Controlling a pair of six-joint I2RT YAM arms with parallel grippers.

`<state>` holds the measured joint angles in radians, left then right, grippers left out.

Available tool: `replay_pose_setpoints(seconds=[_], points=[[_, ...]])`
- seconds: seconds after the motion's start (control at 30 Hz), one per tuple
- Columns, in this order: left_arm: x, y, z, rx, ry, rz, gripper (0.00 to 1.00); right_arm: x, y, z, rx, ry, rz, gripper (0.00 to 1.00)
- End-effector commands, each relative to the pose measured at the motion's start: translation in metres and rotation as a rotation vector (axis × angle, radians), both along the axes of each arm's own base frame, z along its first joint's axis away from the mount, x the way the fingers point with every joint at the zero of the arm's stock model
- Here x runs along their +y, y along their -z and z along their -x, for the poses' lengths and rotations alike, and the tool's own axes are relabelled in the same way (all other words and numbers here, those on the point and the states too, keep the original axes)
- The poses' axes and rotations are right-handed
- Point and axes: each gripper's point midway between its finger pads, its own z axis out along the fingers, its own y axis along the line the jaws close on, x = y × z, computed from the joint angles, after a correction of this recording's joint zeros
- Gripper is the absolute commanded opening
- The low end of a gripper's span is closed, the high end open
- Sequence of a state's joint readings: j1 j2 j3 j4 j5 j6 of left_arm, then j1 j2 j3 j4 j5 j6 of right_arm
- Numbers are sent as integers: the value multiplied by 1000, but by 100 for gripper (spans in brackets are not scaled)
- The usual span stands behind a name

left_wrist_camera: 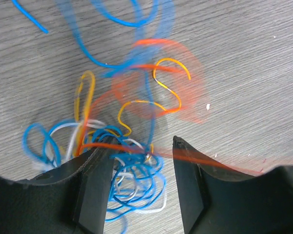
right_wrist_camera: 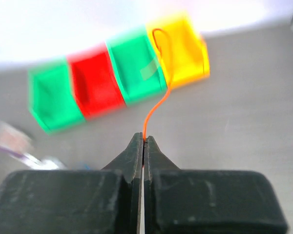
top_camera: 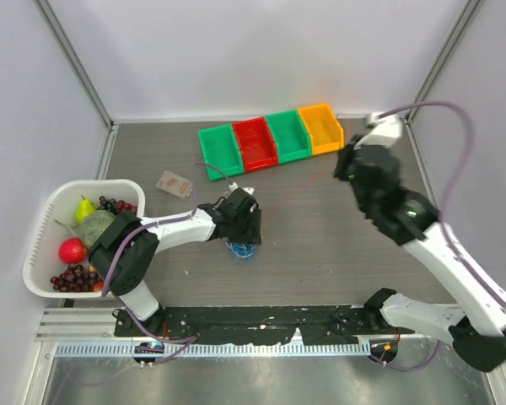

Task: Untangle the cables

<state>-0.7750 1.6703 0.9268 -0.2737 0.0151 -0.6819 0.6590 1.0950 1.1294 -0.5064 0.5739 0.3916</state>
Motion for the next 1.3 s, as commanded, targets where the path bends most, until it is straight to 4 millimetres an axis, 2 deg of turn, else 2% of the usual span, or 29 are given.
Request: replay_pose_setpoints(seconds=[0.0,0.03,0.07,0.13,0.23,0.37,0.47,0.57,0.6,0.63,0.67,0.7,0.77,0.83,1.0,1.27], points=[[53,65,31,117,-37,-224,55,-68,-166,36,-372,149,-88,1],[52,66,31,119,-36,-223,55,-69,-193,42,-428,118,-114,1],[52,69,32,124,-37,-222,55,-72,-211,48,-465,111,-141,1],[51,70,32,126,-36,-215,55,-71,-229,53,-507,83,-159,1],[48,65,32,119,-33,-191,55,-68,-238,53,-520,62,-149,1],[50,57,31,95,-27,-188,55,-75,-259,60,-572,71,-165,1],[55,59,32,89,-21,-208,55,-85,-292,72,-643,80,-210,1],[59,63,34,89,-26,-221,56,-84,-324,82,-714,39,-267,1],[61,65,35,92,-32,-223,55,-87,-340,89,-752,31,-291,1],[61,67,35,91,-34,-221,55,-86,-345,89,-760,29,-296,1],[62,68,37,93,-34,-219,55,-92,-362,97,-798,28,-318,1],[62,70,37,95,-34,-219,55,-91,-367,96,-808,27,-322,1],[63,73,38,100,-35,-224,56,-99,-395,110,-870,25,-361,1],[65,75,38,106,-38,-232,56,-101,-410,115,-912,18,-373,1],[67,76,38,101,-37,-239,57,-110,-437,128,-996,22,-405,1],[71,70,32,84,-45,-244,59,-110,-443,126,-1026,29,-383,1]])
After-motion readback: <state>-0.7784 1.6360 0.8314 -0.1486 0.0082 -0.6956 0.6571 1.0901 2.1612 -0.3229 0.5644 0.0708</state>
